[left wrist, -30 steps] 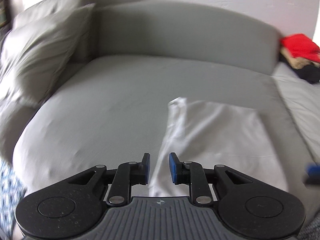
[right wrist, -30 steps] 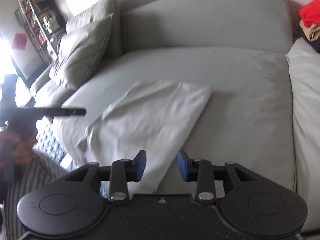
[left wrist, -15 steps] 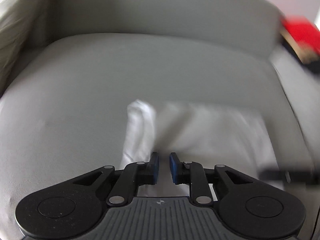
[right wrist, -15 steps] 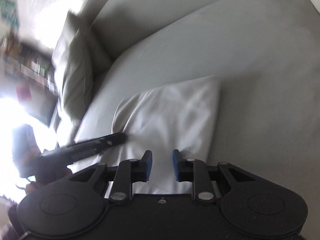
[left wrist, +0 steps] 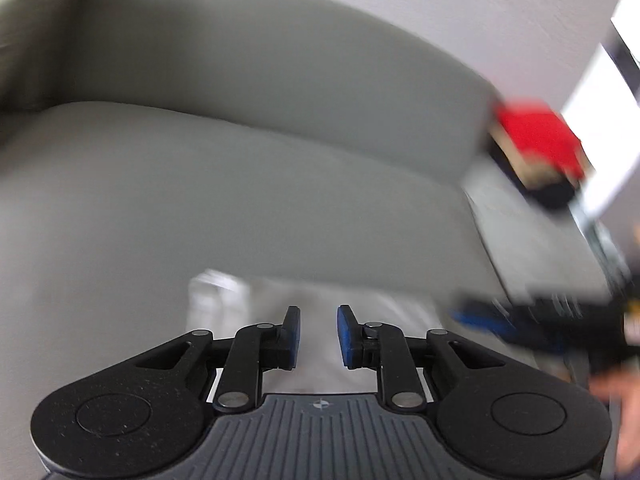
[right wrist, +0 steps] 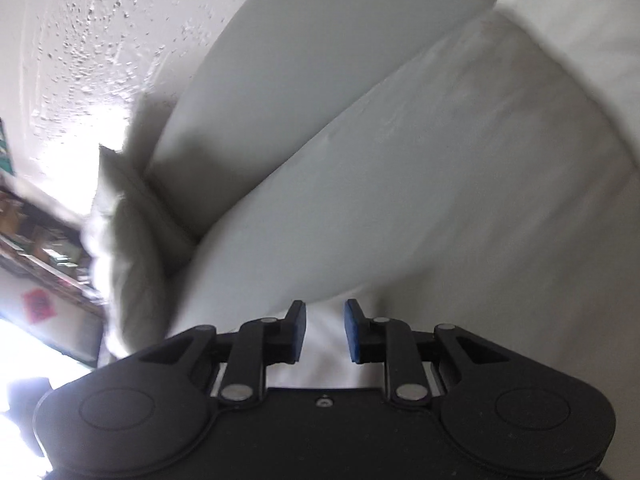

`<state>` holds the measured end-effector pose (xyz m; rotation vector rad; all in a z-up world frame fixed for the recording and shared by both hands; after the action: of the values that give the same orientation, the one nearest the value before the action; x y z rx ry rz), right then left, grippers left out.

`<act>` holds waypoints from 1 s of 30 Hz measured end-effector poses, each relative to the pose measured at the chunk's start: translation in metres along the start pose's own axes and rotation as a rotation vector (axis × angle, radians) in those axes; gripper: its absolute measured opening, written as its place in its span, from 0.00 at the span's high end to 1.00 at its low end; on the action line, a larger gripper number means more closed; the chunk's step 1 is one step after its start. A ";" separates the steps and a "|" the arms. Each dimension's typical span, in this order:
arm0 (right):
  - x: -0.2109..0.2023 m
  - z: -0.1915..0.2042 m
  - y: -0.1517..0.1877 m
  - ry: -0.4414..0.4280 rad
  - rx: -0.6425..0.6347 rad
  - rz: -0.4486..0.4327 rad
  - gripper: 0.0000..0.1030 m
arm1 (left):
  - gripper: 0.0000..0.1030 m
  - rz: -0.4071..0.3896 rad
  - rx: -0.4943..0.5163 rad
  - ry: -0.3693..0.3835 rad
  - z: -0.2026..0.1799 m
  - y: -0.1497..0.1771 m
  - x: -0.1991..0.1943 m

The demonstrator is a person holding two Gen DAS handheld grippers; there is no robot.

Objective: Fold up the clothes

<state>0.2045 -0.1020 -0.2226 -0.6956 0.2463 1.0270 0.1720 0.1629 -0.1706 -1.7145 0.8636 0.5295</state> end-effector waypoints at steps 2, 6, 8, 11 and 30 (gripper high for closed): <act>0.015 0.000 0.006 -0.065 0.032 0.060 0.79 | 0.81 0.038 0.038 -0.073 -0.006 0.003 0.024; 0.045 -0.012 0.015 -0.070 0.106 0.116 0.93 | 0.84 0.005 -0.049 -0.212 0.013 -0.010 0.047; 0.048 -0.026 0.008 -0.016 0.125 0.062 1.00 | 0.88 -0.007 -0.098 -0.318 0.033 -0.015 0.053; 0.036 -0.043 -0.005 0.099 0.113 -0.042 1.00 | 0.88 -0.043 -0.139 -0.396 0.048 -0.020 0.052; -0.012 0.049 0.080 0.292 -0.662 0.122 0.86 | 0.84 0.016 0.284 -0.485 -0.007 0.059 -0.017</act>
<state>0.1240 -0.0528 -0.2121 -1.4503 0.2007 1.1281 0.1160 0.1527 -0.1931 -1.2469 0.5697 0.7560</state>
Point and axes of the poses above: each gripper's, at about its wrist camera, not at the fingertips, and x roughly the way its jaws point, z to its left, y to its underside, the point moved 6 cm from there along x, roughly the way its jaws point, and after that the axes turned 5 degrees about -x, right-handed, at the moved point
